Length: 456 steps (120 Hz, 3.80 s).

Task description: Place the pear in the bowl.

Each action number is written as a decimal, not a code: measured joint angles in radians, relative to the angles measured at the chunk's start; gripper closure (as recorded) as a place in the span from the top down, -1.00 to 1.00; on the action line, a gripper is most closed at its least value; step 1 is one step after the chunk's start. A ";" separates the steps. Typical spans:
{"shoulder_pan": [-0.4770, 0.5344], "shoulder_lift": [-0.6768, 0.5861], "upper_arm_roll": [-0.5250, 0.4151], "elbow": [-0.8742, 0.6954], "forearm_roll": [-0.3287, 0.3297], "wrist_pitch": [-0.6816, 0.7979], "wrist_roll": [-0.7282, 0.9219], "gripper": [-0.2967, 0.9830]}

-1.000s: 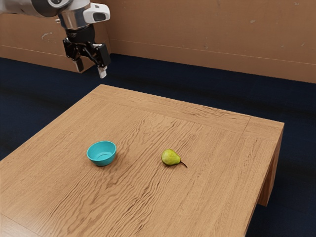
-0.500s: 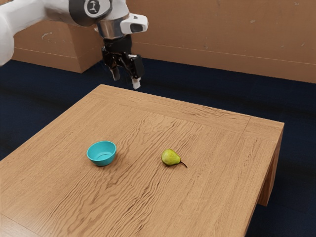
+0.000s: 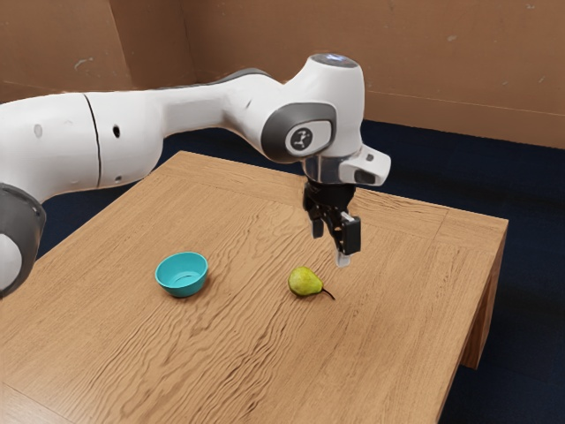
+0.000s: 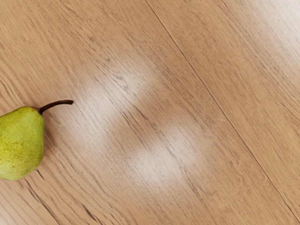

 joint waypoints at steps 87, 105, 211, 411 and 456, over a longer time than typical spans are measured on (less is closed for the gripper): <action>0.003 0.131 0.096 -0.040 0.015 0.195 0.139 0.54; 0.041 0.052 0.104 -0.192 0.007 0.254 0.188 0.54; 0.119 0.023 0.111 -0.298 -0.023 0.448 0.433 0.54; 0.148 0.191 0.105 -0.201 -0.071 0.527 0.587 0.02; 0.189 0.111 0.111 -0.214 -0.090 0.509 0.567 -0.23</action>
